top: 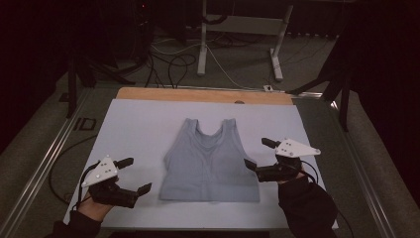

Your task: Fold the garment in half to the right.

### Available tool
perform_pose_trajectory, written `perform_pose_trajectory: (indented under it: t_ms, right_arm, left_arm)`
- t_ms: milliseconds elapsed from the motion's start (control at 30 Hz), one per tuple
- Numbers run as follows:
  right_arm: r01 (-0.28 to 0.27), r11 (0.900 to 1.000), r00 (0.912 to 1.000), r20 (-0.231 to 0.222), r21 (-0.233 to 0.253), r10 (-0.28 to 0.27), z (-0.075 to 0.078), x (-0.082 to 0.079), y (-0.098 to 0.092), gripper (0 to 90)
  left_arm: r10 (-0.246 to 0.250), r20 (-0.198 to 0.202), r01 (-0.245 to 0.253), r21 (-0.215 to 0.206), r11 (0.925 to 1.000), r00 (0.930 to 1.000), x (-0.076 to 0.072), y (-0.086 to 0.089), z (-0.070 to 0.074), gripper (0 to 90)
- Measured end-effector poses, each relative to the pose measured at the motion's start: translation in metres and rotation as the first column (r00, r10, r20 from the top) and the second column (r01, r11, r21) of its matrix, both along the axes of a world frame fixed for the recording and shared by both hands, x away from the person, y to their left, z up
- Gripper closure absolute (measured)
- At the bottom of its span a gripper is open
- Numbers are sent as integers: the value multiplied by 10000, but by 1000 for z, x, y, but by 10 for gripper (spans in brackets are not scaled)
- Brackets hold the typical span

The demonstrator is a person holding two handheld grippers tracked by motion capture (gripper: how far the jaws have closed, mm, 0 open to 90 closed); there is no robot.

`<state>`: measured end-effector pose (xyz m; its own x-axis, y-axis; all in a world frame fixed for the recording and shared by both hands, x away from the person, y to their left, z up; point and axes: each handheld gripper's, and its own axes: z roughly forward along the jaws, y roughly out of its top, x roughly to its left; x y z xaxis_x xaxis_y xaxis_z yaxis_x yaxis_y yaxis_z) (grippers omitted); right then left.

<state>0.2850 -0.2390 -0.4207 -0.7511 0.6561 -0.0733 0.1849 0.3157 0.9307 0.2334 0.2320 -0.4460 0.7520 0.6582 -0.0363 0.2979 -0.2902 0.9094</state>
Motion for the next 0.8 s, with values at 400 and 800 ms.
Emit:
perform_pose_trajectory:
  t_ms: [400, 800]
  right_arm:
    - [-583, 9983, 9977, 351, 8, 583, 25, 32, 40, 84]
    - [-970, 9952, 9951, 189, 114, 968, 24, 57, 73, 84]
  left_arm:
    - [275, -176, -268, 391, 9989, 9995, 2, -11, 7, 0]
    - [302, -316, -279, 697, 9972, 9990, 6, -25, -8, 0]
